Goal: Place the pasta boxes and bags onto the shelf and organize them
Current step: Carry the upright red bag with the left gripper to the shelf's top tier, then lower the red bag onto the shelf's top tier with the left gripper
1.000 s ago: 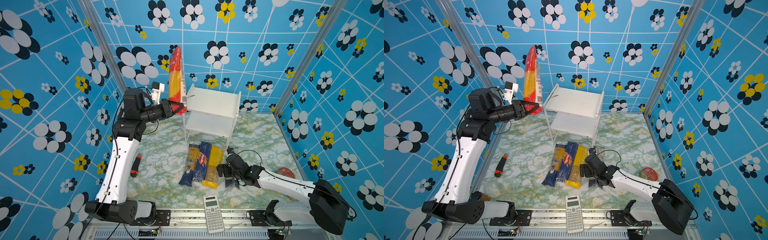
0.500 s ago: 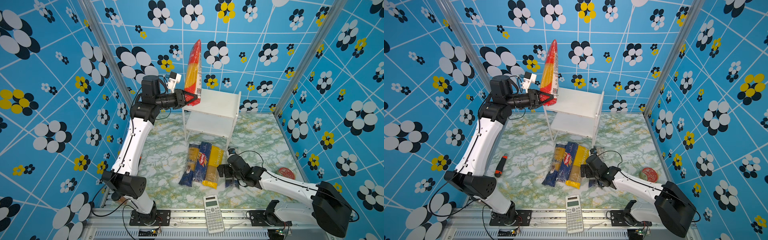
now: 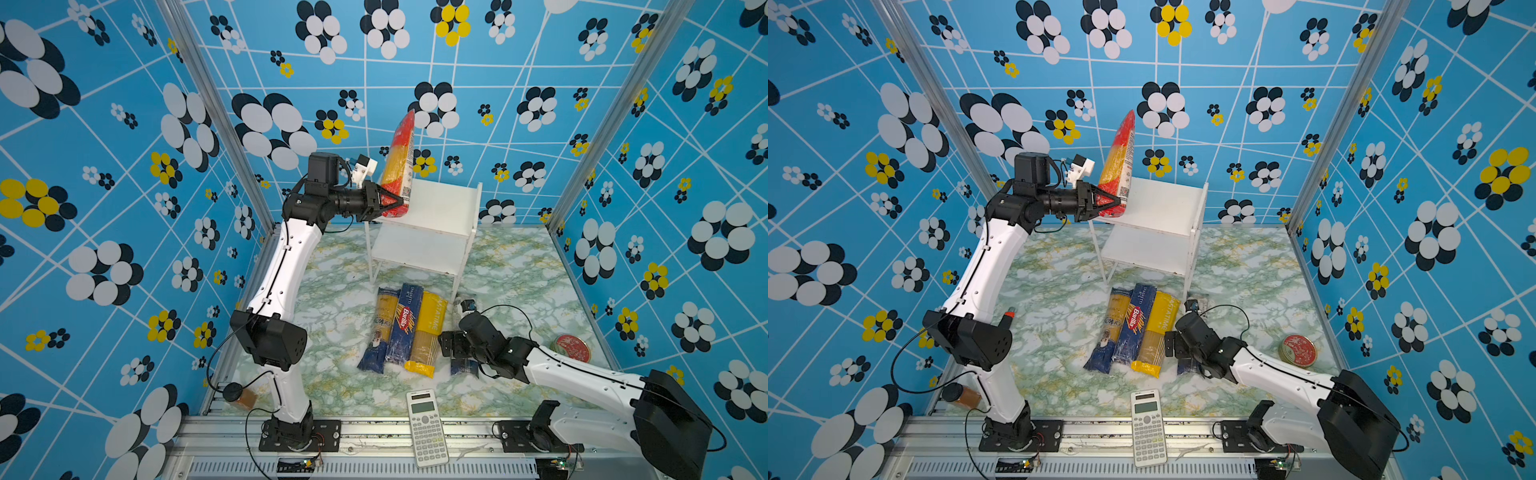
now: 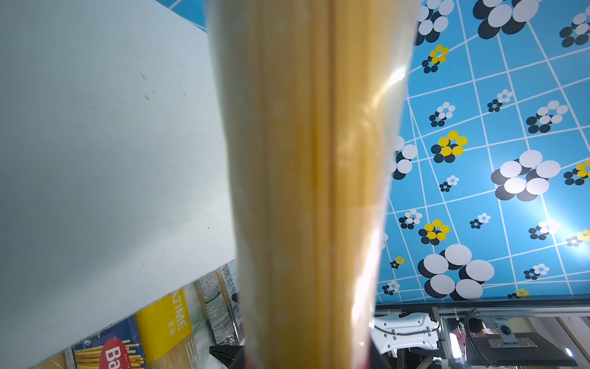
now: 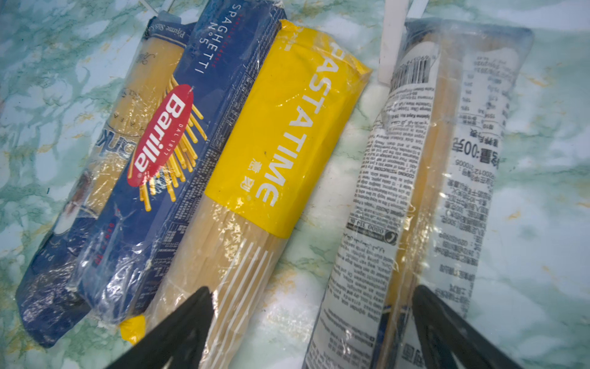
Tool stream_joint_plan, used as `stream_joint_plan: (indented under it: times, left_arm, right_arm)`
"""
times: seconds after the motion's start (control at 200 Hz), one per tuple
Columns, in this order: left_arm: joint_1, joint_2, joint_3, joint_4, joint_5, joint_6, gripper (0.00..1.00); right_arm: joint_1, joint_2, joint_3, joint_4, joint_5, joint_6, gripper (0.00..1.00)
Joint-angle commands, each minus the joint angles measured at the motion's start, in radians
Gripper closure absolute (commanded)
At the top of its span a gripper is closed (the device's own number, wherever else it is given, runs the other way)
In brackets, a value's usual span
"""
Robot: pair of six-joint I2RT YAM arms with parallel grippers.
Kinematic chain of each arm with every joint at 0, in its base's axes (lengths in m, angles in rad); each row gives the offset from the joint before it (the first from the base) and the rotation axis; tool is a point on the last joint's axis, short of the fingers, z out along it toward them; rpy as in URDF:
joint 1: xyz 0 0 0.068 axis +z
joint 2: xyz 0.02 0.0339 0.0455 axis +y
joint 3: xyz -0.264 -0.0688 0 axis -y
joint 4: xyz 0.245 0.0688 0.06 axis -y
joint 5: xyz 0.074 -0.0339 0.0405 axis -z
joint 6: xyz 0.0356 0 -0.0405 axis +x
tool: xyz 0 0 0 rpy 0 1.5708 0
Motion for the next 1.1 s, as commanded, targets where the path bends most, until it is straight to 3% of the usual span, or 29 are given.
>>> stream_joint_plan:
  times: [0.0,0.25,0.515,1.095]
  left_arm:
    - [0.003,-0.008,0.082,0.1,0.033,0.09,1.0]
    - [0.001,0.02,0.111,-0.015,-0.001,0.165,1.0]
    - [0.002,0.047,0.188,-0.204,-0.117,0.287,1.0]
    - [0.0,0.082,0.227,-0.223,-0.198,0.298,0.97]
  right_arm:
    - [0.008,-0.018,-0.013,-0.016,0.021,0.013,0.01]
    - [0.008,-0.01,-0.015,-0.01,0.023,0.014,0.01]
    - [0.008,0.001,-0.013,-0.003,0.021,0.012,0.01]
    - [0.007,0.014,-0.015,0.003,0.021,0.003,0.01]
